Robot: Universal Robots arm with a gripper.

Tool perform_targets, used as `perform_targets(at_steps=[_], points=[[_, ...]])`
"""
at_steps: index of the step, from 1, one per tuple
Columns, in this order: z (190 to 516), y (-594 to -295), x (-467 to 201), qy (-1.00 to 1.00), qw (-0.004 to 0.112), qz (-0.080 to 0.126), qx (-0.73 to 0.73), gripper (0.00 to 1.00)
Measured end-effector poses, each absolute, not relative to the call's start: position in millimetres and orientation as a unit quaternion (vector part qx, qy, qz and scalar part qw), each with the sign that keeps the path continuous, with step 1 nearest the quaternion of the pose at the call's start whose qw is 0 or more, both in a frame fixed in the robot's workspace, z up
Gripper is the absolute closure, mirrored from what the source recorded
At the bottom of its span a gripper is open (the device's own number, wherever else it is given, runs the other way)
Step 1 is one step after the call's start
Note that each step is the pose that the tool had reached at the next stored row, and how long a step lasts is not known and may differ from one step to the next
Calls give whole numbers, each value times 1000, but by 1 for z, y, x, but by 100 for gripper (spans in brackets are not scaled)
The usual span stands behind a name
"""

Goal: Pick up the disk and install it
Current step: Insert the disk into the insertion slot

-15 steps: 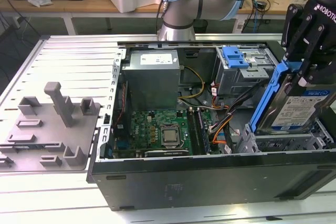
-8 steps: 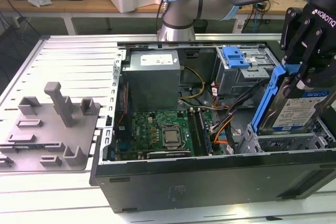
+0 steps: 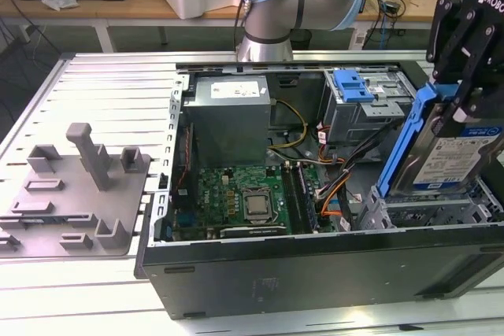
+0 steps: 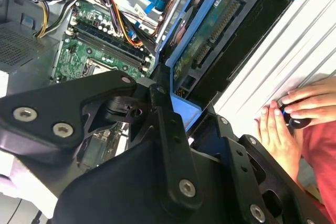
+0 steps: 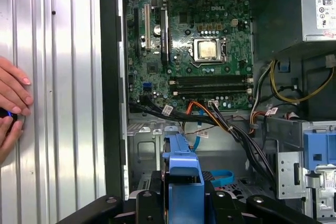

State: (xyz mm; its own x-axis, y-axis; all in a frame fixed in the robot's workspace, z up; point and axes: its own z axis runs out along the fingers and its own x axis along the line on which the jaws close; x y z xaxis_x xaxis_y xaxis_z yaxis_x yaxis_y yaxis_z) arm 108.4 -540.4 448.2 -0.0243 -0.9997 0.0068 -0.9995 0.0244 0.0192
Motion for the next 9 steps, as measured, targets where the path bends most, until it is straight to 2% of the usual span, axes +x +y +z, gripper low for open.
perform_targets(at_steps=[9], points=[[458, -540, 108, -716, 9, -4, 698, 63]])
